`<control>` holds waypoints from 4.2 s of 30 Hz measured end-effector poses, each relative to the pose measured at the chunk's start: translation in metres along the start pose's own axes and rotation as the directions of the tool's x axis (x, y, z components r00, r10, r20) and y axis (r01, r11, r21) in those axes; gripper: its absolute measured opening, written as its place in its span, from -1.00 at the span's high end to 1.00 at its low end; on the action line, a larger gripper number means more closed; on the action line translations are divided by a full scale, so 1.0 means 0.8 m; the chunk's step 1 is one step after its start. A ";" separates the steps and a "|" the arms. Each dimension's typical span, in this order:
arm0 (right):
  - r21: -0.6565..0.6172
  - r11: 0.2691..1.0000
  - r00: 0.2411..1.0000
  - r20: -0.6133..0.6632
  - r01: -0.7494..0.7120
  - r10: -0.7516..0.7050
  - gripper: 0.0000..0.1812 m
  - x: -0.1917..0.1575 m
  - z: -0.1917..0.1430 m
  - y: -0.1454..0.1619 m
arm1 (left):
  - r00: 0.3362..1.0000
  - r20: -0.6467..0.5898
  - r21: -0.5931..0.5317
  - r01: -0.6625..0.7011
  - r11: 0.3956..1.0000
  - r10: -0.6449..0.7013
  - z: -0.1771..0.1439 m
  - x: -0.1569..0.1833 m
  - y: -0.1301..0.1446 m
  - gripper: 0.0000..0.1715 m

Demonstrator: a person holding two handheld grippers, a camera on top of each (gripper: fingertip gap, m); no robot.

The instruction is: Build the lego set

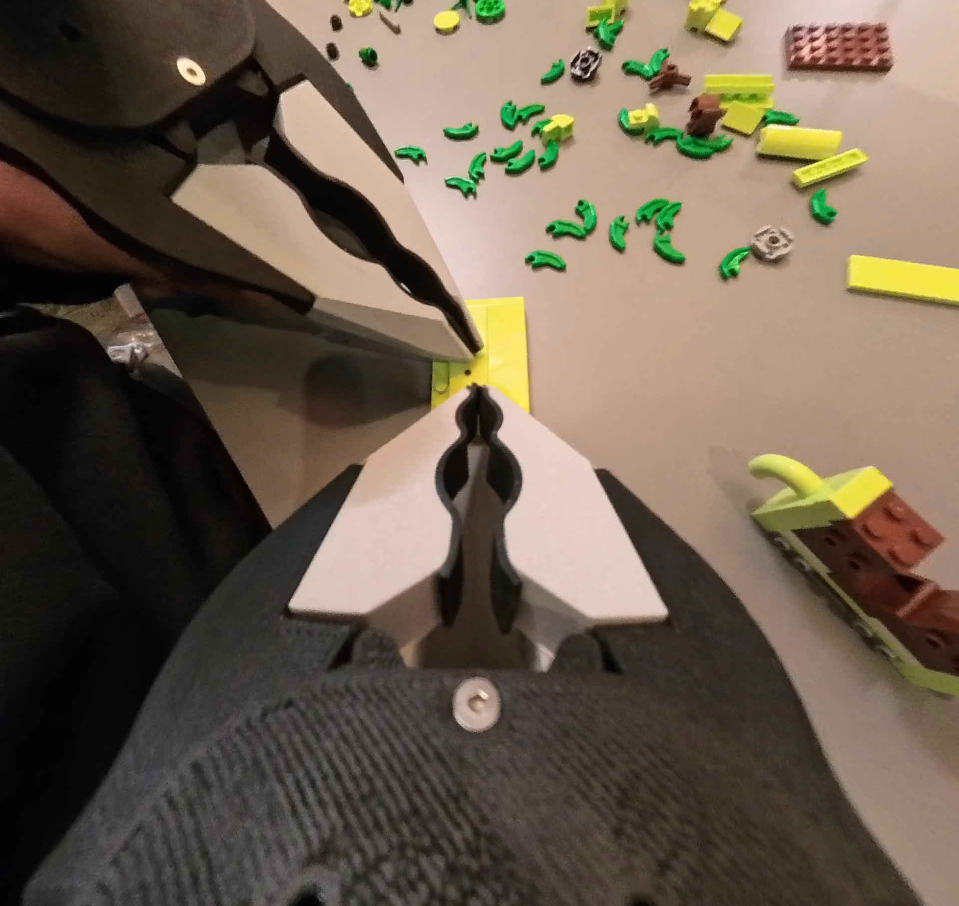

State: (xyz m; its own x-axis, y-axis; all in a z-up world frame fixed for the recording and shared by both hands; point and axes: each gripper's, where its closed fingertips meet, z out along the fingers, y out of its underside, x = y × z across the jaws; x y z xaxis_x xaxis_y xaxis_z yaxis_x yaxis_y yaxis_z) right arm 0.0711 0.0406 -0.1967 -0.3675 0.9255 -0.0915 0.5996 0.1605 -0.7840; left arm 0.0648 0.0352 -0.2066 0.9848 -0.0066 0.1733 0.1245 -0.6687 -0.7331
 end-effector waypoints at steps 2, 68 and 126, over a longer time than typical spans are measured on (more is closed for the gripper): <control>-0.026 1.000 1.000 0.004 0.000 0.000 1.00 -0.002 0.005 0.007 | 1.000 -0.007 0.003 0.014 1.000 -0.014 0.000 0.000 0.001 0.98; -0.081 0.997 0.998 -0.062 -0.001 -0.004 1.00 0.009 0.000 0.006 | 0.997 -0.014 0.015 0.076 0.997 -0.075 0.001 0.000 0.002 0.95; -0.053 0.980 0.980 0.053 0.194 -0.191 0.79 0.025 0.004 0.017 | 0.994 0.105 0.050 -0.031 0.998 0.026 -0.032 -0.019 0.008 0.41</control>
State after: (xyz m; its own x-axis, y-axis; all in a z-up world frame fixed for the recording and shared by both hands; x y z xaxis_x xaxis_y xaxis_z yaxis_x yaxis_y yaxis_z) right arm 0.0696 0.0598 -0.2113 -0.5128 0.8581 0.0276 0.5535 0.3550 -0.7534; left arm 0.0477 0.0119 -0.1969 0.9950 0.0538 0.0844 0.0994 -0.6305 -0.7698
